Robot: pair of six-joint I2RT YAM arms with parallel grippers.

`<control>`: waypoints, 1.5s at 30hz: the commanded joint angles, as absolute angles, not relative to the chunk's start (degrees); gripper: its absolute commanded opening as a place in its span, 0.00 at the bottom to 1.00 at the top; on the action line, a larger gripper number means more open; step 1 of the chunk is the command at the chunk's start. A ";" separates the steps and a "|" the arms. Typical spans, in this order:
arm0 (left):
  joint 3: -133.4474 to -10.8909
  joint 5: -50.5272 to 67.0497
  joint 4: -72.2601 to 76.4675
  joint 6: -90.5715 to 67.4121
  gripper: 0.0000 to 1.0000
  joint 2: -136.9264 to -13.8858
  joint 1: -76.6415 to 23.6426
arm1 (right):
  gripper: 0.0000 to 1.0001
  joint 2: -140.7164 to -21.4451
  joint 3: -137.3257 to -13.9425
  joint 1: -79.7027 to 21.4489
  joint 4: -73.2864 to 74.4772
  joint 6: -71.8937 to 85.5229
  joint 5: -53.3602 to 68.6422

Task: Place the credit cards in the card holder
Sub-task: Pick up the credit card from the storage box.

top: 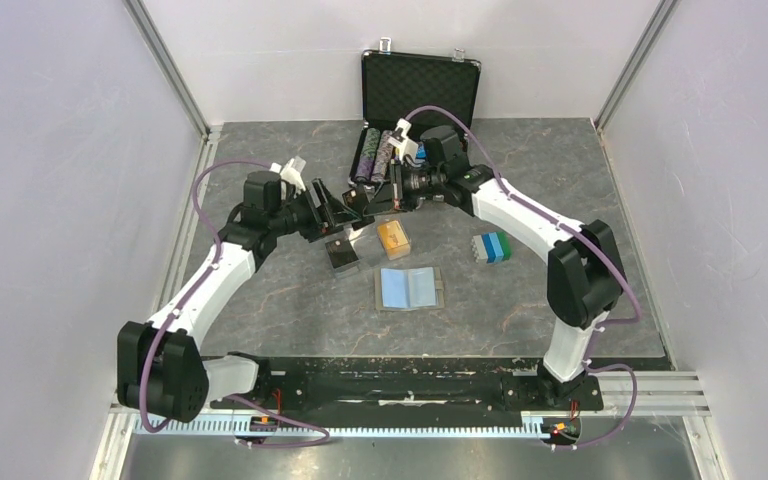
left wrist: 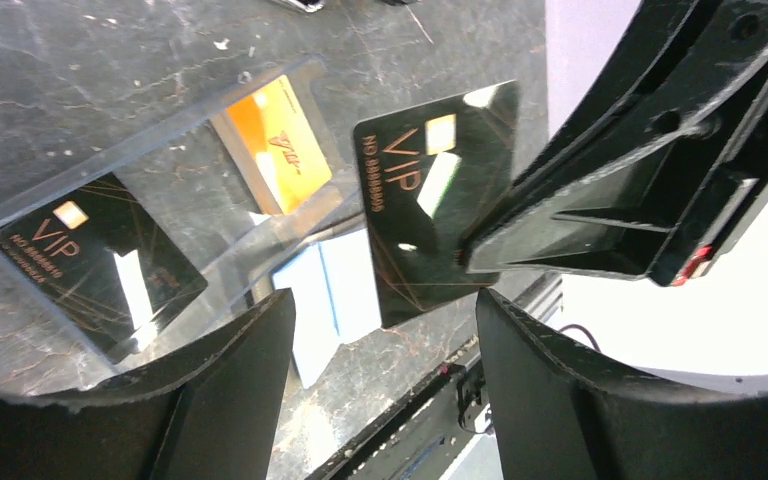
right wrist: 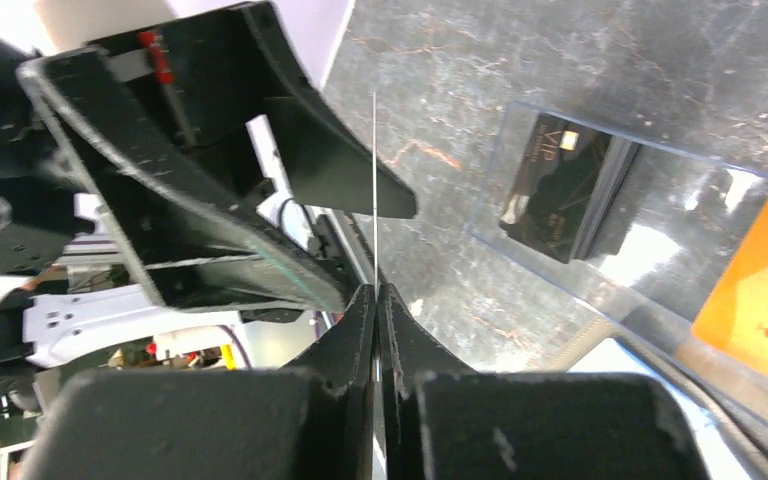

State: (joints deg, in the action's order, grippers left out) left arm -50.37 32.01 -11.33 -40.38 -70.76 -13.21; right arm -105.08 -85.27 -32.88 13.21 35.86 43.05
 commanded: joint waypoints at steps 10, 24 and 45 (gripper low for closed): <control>-45.79 41.45 12.60 -53.08 0.33 -70.34 -13.10 | 0.00 -98.52 -79.53 -32.96 2.80 43.64 49.42; -42.58 44.31 19.23 -56.44 0.05 -68.21 -13.10 | 0.68 -93.25 -73.23 -27.98 -2.39 44.31 48.35; -41.09 50.44 30.83 -63.45 0.04 -71.01 -14.21 | 0.25 -94.29 -64.19 -27.80 -32.63 65.82 53.88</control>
State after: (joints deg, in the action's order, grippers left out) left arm -40.53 48.60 28.49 -61.56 -70.61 -13.37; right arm -93.82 -64.84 -27.57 -24.14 61.63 52.31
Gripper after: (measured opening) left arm 0.036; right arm 0.268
